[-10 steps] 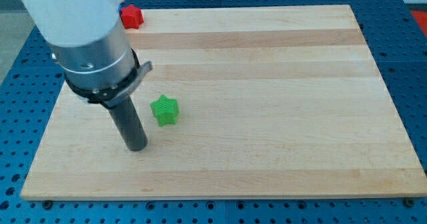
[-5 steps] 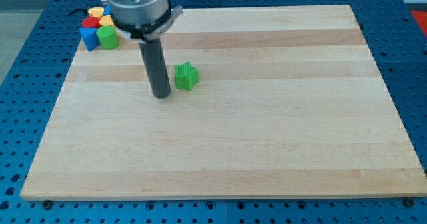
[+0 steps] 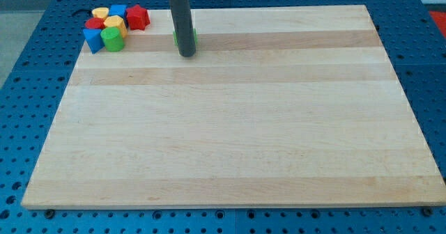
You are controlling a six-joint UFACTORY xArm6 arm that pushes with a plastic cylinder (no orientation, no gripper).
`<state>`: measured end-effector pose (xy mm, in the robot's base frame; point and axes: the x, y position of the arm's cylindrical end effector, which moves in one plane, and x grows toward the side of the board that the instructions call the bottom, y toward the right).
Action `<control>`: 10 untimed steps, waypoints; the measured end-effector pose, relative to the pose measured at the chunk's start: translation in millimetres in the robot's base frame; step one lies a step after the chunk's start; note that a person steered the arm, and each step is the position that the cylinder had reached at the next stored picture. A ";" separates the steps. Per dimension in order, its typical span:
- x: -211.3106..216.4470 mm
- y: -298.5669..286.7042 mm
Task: Move green star towards yellow hexagon
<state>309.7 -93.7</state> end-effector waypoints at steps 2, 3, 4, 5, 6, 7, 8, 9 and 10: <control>11.3 31.5; -18.0 89.1; -59.2 97.2; -57.5 63.4; -44.2 28.3; -44.2 -0.6; -44.2 -24.4; -44.2 -53.3; -39.9 -46.5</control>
<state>269.8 -140.2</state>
